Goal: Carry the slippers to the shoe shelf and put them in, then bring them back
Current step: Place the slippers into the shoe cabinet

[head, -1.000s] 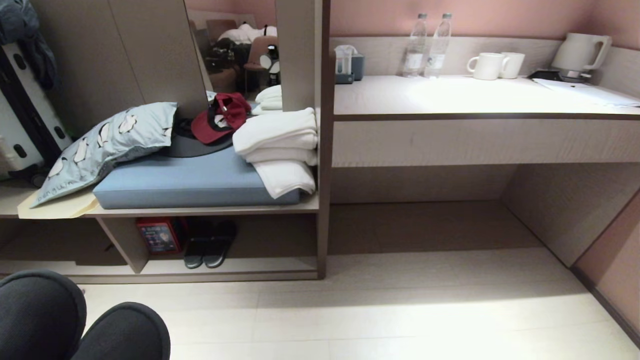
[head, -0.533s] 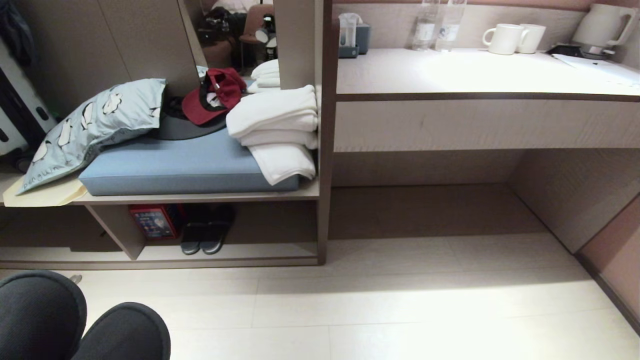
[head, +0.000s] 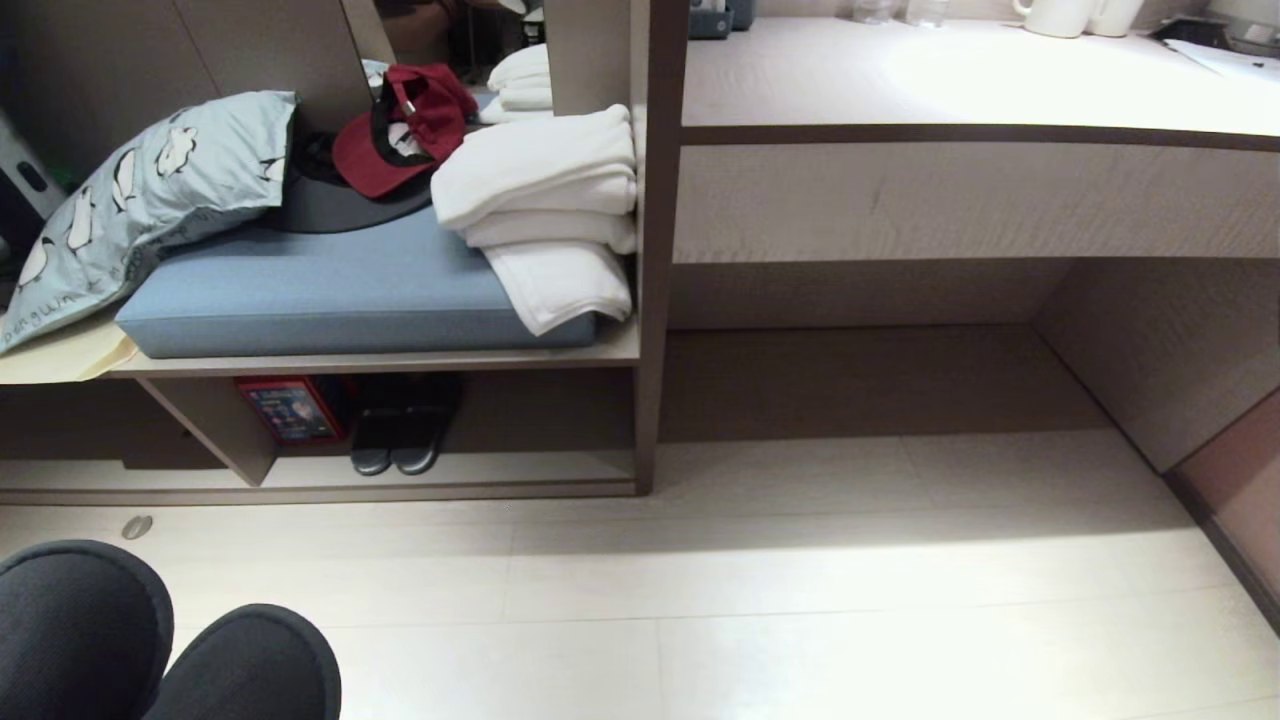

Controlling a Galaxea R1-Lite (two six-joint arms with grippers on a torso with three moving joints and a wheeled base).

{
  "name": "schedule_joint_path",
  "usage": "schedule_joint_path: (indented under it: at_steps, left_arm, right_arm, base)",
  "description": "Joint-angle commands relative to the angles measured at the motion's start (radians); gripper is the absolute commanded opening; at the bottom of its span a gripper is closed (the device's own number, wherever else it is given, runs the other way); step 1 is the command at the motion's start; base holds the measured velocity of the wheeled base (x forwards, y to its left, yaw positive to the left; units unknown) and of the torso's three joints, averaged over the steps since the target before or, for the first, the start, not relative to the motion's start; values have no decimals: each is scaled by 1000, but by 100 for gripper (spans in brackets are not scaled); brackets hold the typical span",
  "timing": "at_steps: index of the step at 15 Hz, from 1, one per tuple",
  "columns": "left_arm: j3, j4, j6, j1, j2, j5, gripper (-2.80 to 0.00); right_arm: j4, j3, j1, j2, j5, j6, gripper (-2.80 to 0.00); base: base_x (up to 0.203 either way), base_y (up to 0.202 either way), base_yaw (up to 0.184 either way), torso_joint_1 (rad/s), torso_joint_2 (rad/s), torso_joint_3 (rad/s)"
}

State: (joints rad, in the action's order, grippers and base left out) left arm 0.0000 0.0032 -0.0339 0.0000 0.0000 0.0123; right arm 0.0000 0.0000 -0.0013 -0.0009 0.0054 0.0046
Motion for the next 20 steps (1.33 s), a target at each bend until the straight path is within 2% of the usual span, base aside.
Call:
schedule_joint_path:
  at_steps: [1, 20]
  left_arm:
    - [0, 0, 0, 0, 2, 0, -280]
    - [0, 0, 0, 0, 0, 0, -280]
  right_arm:
    - [0, 0, 1, -1, 1, 0, -280]
    - [0, 0, 0, -1, 1, 0, -280]
  base:
    - [0, 0, 0, 7, 2, -194]
    - [0, 0, 0, 2, 4, -198]
